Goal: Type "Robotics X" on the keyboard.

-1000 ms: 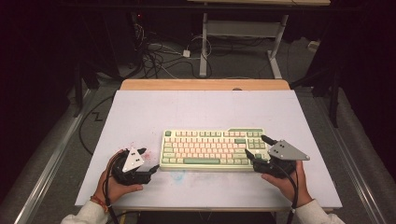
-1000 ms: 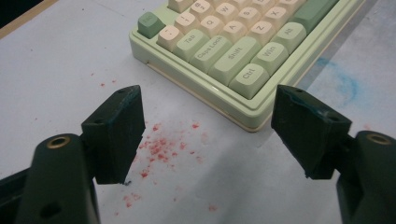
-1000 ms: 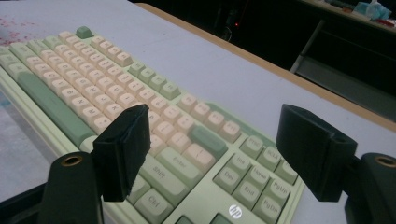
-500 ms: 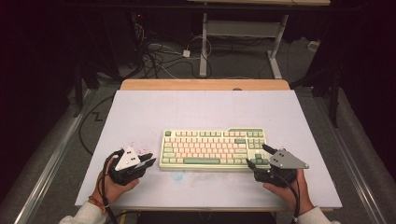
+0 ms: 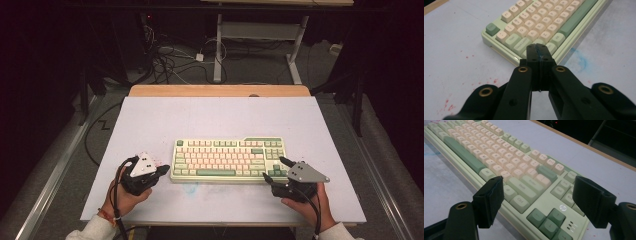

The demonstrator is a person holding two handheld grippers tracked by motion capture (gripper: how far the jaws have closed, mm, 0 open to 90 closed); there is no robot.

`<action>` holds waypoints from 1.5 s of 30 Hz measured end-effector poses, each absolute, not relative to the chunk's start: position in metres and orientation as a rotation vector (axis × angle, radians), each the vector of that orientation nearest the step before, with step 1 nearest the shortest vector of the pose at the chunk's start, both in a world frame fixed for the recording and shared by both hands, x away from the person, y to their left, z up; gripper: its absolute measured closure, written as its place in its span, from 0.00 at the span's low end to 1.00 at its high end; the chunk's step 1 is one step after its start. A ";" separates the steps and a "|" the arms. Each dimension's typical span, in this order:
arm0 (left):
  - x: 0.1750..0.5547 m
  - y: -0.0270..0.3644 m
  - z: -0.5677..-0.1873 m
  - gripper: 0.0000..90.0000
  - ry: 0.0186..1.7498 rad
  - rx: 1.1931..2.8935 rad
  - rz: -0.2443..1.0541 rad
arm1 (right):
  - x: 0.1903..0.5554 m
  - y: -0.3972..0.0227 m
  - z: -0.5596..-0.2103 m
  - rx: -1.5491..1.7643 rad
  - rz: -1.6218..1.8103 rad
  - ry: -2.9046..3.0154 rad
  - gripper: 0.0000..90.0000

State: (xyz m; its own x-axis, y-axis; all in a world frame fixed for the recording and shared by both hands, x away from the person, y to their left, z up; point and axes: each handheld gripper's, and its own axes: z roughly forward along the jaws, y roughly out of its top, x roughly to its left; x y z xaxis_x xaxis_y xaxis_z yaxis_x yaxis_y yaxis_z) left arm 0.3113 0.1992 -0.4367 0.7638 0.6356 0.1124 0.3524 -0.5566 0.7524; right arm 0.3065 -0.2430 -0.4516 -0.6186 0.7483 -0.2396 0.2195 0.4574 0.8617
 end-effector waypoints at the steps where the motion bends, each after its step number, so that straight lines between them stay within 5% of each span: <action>1: 0.312 0.197 -0.435 0.97 0.728 2.215 0.486 | 0.307 -0.243 -0.452 0.802 1.113 2.097 0.29; 45: 0.365 0.102 -0.450 0.97 0.569 2.403 0.361 | 0.309 -0.237 -0.458 0.783 1.084 2.157 0.30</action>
State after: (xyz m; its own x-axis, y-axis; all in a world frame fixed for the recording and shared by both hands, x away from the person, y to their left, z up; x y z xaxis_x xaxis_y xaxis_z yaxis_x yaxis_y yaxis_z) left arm 0.3652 0.1020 -0.4499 0.8689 0.4820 0.1130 0.3080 -0.7050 0.6388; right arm 0.3089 -0.2369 -0.4576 -0.6498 0.7204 -0.2424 0.2353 0.4939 0.8371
